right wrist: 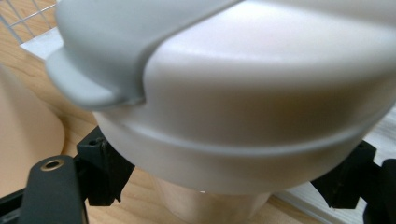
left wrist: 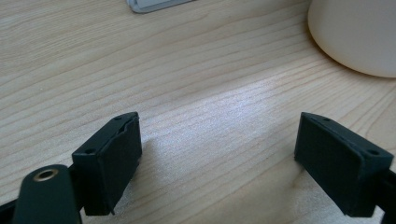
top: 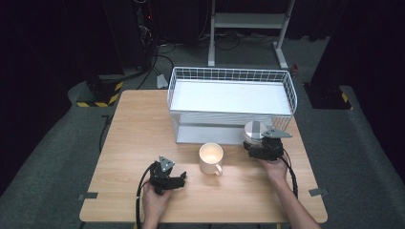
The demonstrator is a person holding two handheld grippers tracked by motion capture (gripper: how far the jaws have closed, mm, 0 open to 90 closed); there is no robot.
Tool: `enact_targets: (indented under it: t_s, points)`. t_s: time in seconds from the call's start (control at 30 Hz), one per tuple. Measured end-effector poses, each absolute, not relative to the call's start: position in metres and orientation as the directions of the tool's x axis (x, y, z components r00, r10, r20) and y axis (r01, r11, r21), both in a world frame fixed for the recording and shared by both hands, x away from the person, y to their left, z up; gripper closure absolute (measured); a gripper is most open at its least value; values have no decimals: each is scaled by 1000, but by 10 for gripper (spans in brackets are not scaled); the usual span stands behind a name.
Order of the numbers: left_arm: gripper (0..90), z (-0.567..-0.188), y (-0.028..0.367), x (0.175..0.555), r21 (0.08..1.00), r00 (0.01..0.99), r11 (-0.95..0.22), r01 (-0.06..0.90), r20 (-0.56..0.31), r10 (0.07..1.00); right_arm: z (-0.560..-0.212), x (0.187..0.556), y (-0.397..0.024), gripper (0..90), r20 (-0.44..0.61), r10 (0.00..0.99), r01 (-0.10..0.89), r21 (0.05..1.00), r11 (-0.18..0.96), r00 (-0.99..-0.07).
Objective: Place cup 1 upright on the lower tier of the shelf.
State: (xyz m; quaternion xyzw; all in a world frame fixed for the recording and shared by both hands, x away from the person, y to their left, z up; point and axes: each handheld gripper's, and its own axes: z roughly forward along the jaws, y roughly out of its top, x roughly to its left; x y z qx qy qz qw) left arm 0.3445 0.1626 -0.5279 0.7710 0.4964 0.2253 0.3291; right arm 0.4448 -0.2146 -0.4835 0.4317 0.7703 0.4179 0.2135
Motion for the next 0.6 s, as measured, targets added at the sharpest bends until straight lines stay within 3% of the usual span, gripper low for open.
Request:
enact_targets:
  t_s: [0.6]
  points:
    - [153, -528, 163, 345, 731, 407, -293, 616, 23, 913, -487, 452, -215, 189, 23, 863, 478, 840, 257, -504]
